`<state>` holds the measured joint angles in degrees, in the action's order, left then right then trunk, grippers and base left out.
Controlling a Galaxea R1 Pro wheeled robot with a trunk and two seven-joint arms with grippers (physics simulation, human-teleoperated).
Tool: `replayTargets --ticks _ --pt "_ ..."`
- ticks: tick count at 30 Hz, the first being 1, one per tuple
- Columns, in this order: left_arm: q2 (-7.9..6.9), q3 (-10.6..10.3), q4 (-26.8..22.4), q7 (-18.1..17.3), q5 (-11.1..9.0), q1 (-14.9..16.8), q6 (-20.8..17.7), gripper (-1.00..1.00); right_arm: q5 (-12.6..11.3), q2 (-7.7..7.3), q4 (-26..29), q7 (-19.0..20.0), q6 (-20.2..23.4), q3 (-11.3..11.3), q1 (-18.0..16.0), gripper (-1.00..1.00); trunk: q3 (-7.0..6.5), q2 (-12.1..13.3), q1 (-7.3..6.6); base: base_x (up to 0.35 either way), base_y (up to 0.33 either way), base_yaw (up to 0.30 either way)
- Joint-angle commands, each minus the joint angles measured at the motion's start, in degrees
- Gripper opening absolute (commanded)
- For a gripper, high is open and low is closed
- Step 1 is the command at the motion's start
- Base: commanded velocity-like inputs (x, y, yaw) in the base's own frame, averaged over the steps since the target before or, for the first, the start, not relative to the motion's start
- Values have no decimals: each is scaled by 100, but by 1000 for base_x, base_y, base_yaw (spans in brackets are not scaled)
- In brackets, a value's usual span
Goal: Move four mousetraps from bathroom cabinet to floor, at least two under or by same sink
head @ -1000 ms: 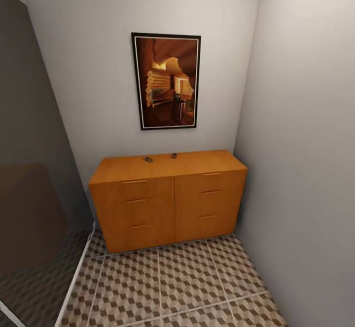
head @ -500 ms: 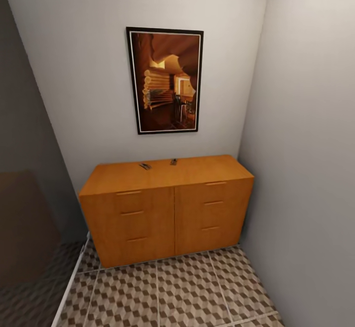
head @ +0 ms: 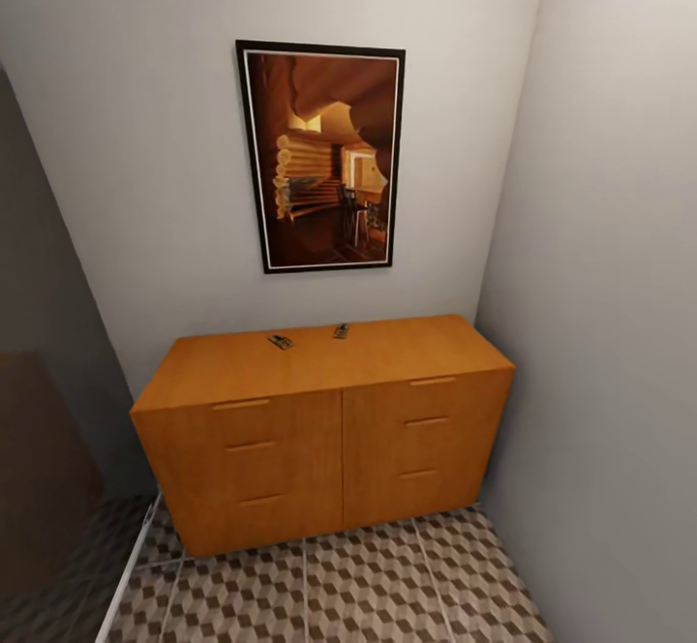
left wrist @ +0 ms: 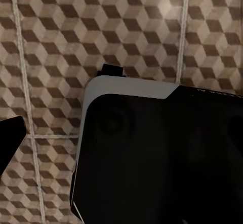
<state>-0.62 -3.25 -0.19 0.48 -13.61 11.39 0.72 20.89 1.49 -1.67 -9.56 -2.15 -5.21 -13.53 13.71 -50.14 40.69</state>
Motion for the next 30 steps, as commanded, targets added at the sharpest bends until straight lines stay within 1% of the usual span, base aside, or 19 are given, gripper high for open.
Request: replayTargets --ticks 1,6,13,26,30 --pt "0 -36 1 5 -45 3 7 100 55 1 -18 -29 -23 -45 -7 100 7 -5 3 218 0 0" --pt "0 -36 1 5 -43 3 7 100 58 1 -18 -28 -23 -41 -8 100 7 -5 3 120 0 0" --pt "0 -36 1 5 -43 3 7 100 63 1 -18 -30 -23 -38 -9 100 7 -5 3 27 0 44" --pt "0 -36 1 5 -37 3 7 100 64 1 -18 -28 -23 -33 -9 100 7 -5 3 3 0 231" --pt "0 -36 1 5 -36 3 7 100 64 -5 -18 -29 -23 -33 -9 100 7 -5 3 0 0 149"
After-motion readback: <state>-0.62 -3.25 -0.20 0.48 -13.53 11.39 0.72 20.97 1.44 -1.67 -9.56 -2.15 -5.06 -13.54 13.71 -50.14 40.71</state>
